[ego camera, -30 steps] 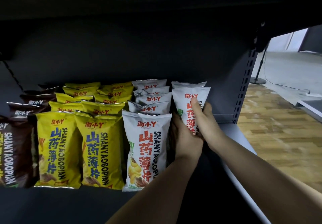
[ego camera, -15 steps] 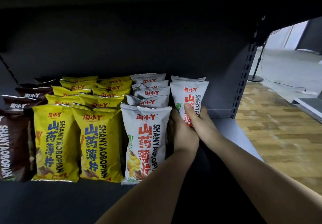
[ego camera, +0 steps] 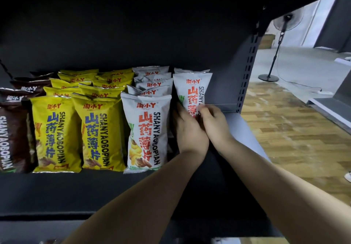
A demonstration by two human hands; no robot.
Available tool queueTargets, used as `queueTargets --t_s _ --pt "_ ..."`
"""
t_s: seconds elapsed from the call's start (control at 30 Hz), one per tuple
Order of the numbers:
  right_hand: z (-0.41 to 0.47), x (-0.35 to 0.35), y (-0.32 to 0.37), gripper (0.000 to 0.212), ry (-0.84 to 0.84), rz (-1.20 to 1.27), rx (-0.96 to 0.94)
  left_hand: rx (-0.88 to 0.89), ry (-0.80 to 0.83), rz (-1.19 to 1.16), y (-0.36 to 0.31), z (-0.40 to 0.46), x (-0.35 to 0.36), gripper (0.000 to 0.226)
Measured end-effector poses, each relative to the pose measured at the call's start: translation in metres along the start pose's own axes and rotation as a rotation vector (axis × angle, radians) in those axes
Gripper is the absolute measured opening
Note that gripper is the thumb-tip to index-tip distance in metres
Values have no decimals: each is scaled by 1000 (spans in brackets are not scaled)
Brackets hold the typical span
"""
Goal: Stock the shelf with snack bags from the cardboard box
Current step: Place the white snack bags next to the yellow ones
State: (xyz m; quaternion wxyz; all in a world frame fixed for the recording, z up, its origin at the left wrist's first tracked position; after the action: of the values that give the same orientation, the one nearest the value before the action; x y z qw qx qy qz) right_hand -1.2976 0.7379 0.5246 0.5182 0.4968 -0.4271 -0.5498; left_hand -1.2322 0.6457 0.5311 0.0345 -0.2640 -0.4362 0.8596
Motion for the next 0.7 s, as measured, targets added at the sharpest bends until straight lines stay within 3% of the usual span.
queueTargets --t_s 0.13,0.33,0.53,0.7 --pt "-16 -20 1 18 4 -60 -48 -27 67 -42 -9 -23 -12 69" --pt "-63 -60 18 26 -4 -217 -165 61 82 -7 -37 -65 -54 41" --pt "-127 -99 42 27 50 -278 -278 349 35 -75 -61 -114 -113 26" --pt "-172 -112 45 27 115 -223 -344 441 83 -104 -53 -161 -143 26"
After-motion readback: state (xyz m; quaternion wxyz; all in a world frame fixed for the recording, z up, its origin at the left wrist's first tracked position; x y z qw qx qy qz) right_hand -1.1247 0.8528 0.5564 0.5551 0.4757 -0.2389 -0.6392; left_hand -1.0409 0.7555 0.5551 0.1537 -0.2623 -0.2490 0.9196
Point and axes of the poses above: each hand's wrist, its own z-axis towards the middle knuckle, its own x-axis out of the palm, y = z × x, the point moved 9 cm from there along z, towards the middle knuckle, and after that the axes turned 11 degrees about -y, right-handed, at the moved point
